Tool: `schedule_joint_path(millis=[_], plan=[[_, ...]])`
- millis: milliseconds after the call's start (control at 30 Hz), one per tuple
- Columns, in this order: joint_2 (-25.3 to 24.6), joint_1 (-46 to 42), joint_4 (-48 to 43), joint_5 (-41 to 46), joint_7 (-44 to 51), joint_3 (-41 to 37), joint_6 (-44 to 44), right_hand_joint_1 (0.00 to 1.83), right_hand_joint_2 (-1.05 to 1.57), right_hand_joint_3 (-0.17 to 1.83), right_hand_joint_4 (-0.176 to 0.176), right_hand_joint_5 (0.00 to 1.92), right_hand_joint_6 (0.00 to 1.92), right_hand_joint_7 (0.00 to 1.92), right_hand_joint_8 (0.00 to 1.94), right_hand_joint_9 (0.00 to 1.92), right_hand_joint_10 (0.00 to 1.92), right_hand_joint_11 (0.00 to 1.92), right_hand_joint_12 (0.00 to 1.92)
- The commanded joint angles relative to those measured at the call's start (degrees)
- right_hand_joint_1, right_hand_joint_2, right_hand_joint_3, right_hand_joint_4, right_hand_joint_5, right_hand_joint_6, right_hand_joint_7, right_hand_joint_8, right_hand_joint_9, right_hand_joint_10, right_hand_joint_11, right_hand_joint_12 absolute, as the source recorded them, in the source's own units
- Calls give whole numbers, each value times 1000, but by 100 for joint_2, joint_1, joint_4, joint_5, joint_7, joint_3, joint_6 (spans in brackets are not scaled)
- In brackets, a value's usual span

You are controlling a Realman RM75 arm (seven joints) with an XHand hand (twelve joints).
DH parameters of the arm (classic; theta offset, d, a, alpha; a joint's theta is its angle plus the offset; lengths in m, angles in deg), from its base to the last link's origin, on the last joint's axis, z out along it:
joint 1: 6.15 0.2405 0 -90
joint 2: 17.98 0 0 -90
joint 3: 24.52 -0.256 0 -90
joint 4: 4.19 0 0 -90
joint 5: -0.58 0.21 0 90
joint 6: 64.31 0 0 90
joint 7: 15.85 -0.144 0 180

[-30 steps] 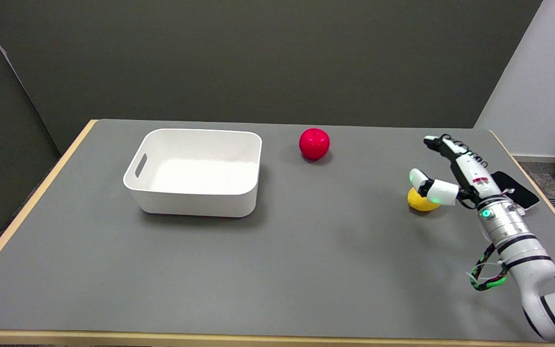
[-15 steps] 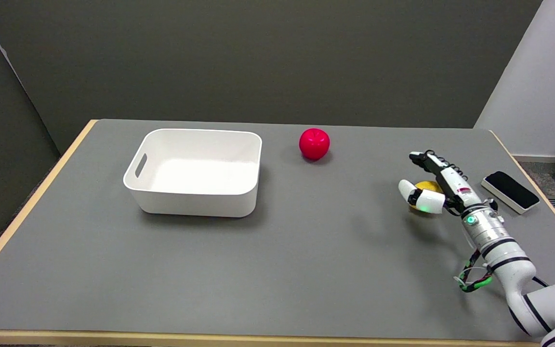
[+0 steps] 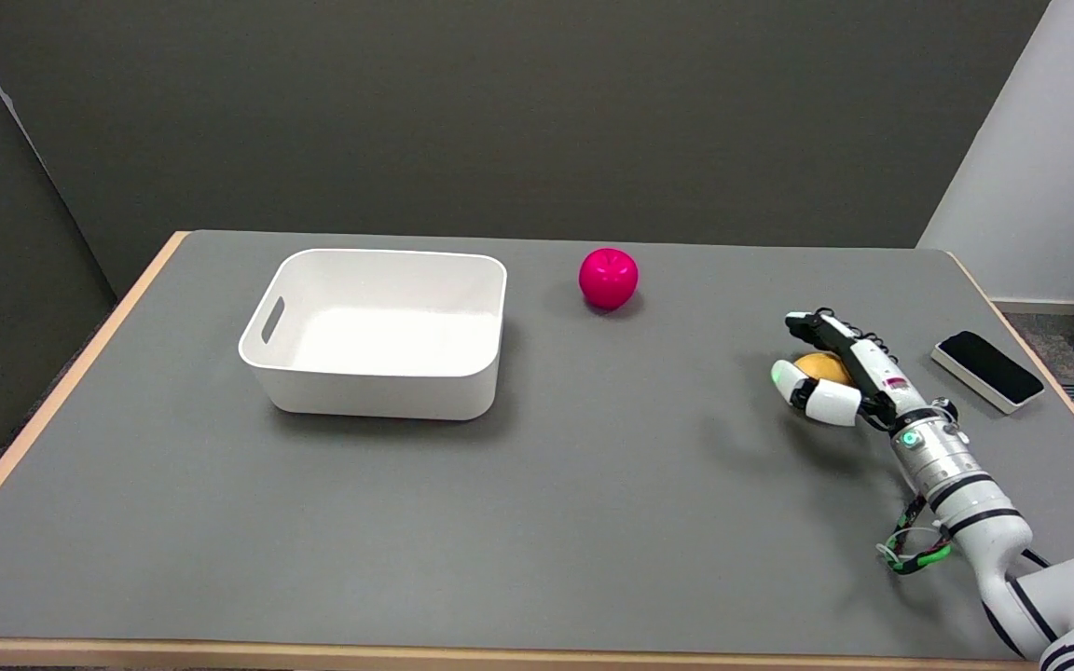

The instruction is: Pick up the lemon.

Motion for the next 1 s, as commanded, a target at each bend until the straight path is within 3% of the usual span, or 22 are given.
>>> schedule_joint_path(millis=[33, 100, 167, 233, 300, 367, 433, 467, 633, 733, 1000], plan=[[67, 148, 601, 0, 38, -163, 940, 519, 757, 824, -88, 362, 709, 493, 845, 390, 1001, 121, 1330], [58, 174, 619, 1, 99, -189, 1111, 580, 773, 839, -126, 428, 969, 376, 1353, 481, 1192, 137, 1574], [27, 228, 665, 8, 214, -245, 1341, 720, 813, 837, -161, 515, 1275, 160, 1809, 501, 1567, -1, 1865], [-23, 304, 717, 8, 255, -286, 1484, 950, 1093, 526, -83, 615, 1671, 183, 1936, 446, 1877, -1, 1921], [-80, 430, 841, 8, 262, -335, 1694, 907, 1040, 711, -68, 600, 1792, 297, 1940, 451, 1915, -1, 1921], [-147, 631, 1059, 8, 262, -386, 2014, 866, 1064, 761, -85, 544, 1898, 367, 1941, 427, 1921, -1, 1921], [-190, 824, 1294, 8, 215, -420, 2274, 816, 1082, 750, -28, 529, 1919, 622, 1941, 711, 1921, 15, 1921], [-206, 889, 1376, 8, 214, -427, 2356, 812, 1072, 766, -16, 535, 1921, 685, 1941, 798, 1921, 81, 1921], [-333, 1363, 1671, 8, 191, -195, 2628, 853, 955, 952, -12, 615, 1921, 863, 1941, 1091, 1921, 454, 1921], [-369, 1605, 1567, 8, 191, 185, 2579, 866, 912, 1020, -8, 647, 1921, 942, 1941, 1175, 1921, 596, 1921], [-491, 2061, 1149, 0, 238, 1020, 2058, 876, 885, 1063, -7, 668, 1921, 984, 1941, 1201, 1921, 677, 1921]])
